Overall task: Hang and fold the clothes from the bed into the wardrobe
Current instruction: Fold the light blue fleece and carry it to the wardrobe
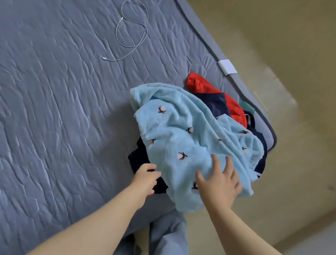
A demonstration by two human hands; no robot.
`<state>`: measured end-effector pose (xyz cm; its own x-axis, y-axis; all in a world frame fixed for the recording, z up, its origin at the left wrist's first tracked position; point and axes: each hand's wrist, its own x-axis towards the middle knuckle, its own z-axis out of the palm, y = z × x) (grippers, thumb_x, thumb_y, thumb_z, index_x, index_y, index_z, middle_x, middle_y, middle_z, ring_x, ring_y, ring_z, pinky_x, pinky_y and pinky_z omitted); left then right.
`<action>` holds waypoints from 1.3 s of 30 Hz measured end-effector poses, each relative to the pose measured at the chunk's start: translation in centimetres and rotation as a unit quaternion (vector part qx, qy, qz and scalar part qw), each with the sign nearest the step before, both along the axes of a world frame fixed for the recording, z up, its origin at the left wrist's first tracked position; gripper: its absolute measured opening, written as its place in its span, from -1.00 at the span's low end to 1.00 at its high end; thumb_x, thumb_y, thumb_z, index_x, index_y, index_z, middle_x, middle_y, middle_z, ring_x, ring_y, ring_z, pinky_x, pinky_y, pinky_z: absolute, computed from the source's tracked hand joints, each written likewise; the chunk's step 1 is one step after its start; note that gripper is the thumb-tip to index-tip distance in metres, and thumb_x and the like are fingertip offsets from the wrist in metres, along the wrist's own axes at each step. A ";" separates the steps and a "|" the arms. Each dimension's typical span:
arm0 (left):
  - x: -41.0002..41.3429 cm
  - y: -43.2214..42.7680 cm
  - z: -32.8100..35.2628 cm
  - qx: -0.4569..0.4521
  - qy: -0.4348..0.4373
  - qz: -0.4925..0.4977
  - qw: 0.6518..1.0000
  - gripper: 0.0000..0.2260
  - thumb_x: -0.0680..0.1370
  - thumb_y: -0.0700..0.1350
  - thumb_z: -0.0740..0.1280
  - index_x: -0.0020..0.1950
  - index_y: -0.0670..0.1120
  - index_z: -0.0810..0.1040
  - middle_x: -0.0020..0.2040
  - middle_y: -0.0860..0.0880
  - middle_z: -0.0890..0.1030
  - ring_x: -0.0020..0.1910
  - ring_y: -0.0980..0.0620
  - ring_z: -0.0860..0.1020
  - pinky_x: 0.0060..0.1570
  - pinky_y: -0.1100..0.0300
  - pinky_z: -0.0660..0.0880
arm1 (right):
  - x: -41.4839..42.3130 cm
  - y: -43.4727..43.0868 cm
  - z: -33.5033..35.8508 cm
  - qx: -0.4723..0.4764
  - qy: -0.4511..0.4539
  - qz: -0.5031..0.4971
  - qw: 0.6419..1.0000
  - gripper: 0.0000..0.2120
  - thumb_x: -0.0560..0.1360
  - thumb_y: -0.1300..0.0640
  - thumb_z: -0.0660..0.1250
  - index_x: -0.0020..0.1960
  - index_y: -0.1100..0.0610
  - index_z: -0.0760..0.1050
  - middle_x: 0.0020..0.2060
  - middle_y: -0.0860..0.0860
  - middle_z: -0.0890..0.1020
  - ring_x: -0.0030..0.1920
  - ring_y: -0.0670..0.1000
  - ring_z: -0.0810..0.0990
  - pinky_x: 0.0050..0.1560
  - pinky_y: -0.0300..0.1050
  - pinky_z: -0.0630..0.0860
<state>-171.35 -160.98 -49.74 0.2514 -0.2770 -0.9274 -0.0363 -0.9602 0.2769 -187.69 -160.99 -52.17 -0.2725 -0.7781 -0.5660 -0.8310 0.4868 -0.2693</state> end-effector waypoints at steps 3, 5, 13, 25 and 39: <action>-2.0 -0.9 -1.7 0.021 0.034 0.050 0.998 -0.37 0.52 -0.04 0.34 0.50 0.06 0.08 0.43 -0.03 0.25 0.33 -0.06 0.31 0.24 0.02 0.31 | -2.3 -0.4 -1.7 -0.012 0.030 -0.004 0.999 -0.32 0.44 -0.24 0.25 0.47 -0.17 0.06 0.52 -0.02 -0.06 0.46 0.10 0.02 0.38 0.13 -0.06; -3.3 -1.4 -2.9 0.019 0.016 0.076 0.997 -0.22 0.46 0.00 0.41 0.52 0.07 -0.01 0.48 -0.04 0.15 0.37 -0.09 0.28 0.21 0.03 0.31 | -4.0 -1.0 -2.8 -0.030 0.041 -0.024 0.998 -0.28 0.42 -0.30 0.24 0.48 -0.18 0.04 0.52 -0.04 -0.05 0.47 0.09 0.03 0.39 0.14 -0.06; -4.5 -3.7 -9.0 -0.031 -0.016 0.164 0.986 -0.04 0.28 0.04 0.55 0.49 0.15 0.00 0.38 -0.03 0.25 0.28 -0.12 0.39 0.22 -0.16 0.41 | -5.9 -4.9 -8.8 0.001 -0.220 -0.308 0.926 -0.20 0.35 -0.21 0.41 0.47 -0.16 0.10 0.45 0.02 0.20 0.39 0.17 0.29 0.36 0.19 0.29; 7.4 -2.4 -9.1 -0.095 -0.113 0.195 0.970 -0.87 0.55 0.03 0.27 0.03 0.02 0.47 -0.12 0.04 0.56 -0.16 0.06 0.52 -0.21 0.16 0.43 | 6.4 -6.3 -6.8 0.087 -0.448 -0.319 0.830 -0.83 0.42 0.17 0.37 0.01 0.06 0.52 -0.07 0.06 0.66 -0.06 0.05 0.62 -0.16 -0.09 0.55; 22.3 3.0 -4.3 -0.102 -0.310 0.267 0.907 -0.52 0.58 -0.02 0.21 0.48 -0.01 0.20 0.47 -0.09 0.22 0.38 -0.13 0.31 0.33 -0.01 0.29 | 23.6 -3.9 -0.2 0.201 -0.578 -0.094 0.785 -0.69 0.54 0.09 0.21 0.20 -0.24 0.41 0.19 -0.20 0.45 0.15 -0.16 0.45 0.19 -0.06 0.42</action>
